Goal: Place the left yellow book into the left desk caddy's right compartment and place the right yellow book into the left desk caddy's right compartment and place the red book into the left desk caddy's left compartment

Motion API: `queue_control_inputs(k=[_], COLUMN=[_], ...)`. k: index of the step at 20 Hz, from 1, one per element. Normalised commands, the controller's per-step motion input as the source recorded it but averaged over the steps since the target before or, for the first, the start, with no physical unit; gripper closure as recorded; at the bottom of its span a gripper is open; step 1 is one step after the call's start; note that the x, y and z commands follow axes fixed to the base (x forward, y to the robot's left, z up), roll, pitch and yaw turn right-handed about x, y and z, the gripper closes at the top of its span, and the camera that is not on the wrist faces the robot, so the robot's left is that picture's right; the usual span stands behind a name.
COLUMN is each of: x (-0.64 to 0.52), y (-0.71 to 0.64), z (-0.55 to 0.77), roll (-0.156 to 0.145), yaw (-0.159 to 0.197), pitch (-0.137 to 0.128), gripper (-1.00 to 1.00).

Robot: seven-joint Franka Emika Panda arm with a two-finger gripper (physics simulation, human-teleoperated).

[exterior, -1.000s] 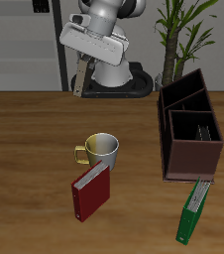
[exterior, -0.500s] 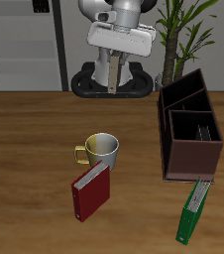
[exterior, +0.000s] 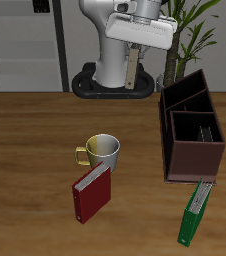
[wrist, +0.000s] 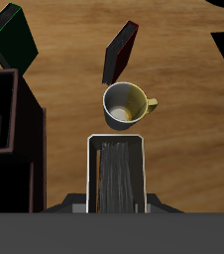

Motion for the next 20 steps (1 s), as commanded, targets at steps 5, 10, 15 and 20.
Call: queue_control_inputs(k=[5, 10, 15, 20], x=[0.26, 0.32, 0.23, 0.19], y=[0.48, 0.65, 0.52, 0.31], z=[0.47, 0.31, 0.08, 0.05], roll=[-0.009, 0.024, 0.052, 0.044], yaw=[0.002, 0.041, 0.017, -0.014], pitch=[0.006, -0.037, -0.046, -0.024], gripper=[1.00, 1.00, 1.00, 1.00])
